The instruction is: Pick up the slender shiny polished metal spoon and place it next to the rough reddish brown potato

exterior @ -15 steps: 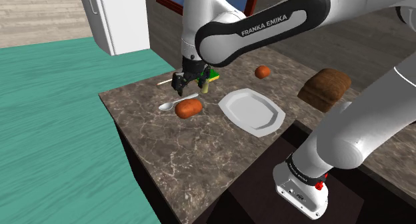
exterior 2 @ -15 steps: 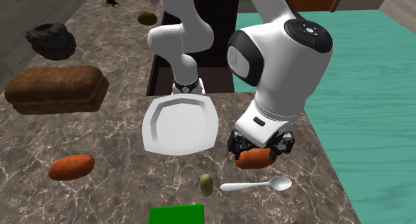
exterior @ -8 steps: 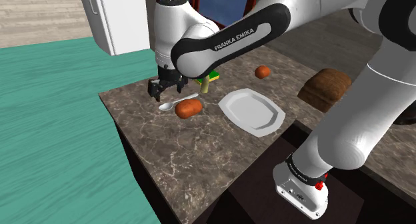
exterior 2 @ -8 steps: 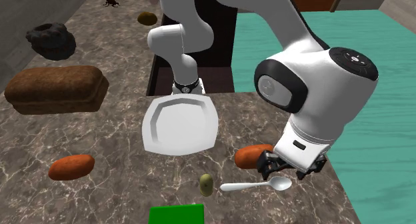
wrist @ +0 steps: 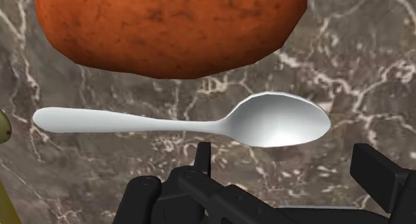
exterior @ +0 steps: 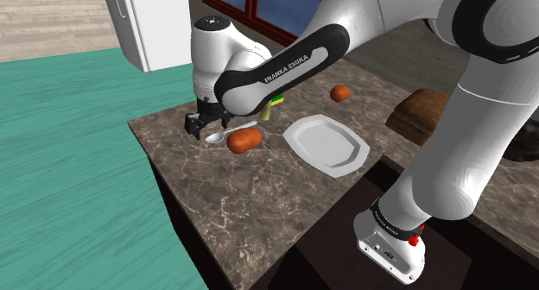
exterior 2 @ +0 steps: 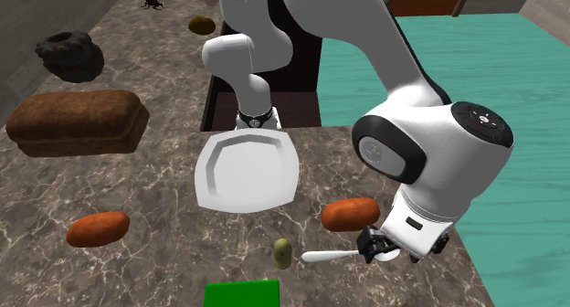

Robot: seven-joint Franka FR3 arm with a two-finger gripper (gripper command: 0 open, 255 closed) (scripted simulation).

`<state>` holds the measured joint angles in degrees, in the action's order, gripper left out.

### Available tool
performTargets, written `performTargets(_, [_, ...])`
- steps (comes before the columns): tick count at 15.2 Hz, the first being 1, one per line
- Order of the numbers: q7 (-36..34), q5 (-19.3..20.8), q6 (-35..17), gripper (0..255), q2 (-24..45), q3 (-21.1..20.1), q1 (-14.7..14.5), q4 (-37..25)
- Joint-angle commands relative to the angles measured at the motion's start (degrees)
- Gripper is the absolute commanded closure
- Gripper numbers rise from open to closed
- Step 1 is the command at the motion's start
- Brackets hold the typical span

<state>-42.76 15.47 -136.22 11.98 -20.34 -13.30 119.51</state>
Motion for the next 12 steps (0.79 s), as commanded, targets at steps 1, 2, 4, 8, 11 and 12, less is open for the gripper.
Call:
performTargets(1, [-0.49, 0.64, -1.02, 0, 0.84, 0.21, -0.11, 0.25])
performTargets(2, [-0.48, 0.64, -1.02, 0, 0.84, 0.21, -0.11, 0.25])
performTargets(4, [-0.48, 0.64, -1.02, 0, 0.84, 0.21, -0.11, 0.25])
performTargets(8, [-0.48, 0.64, -1.01, 0, 0.83, 0.21, -0.11, 0.25])
performTargets(11, [-0.48, 0.64, -1.01, 255, 0.83, 0.21, -0.11, 0.25])
performTargets(12, [-0.48, 0.64, -1.01, 255, 0.83, 0.21, -0.11, 0.26])
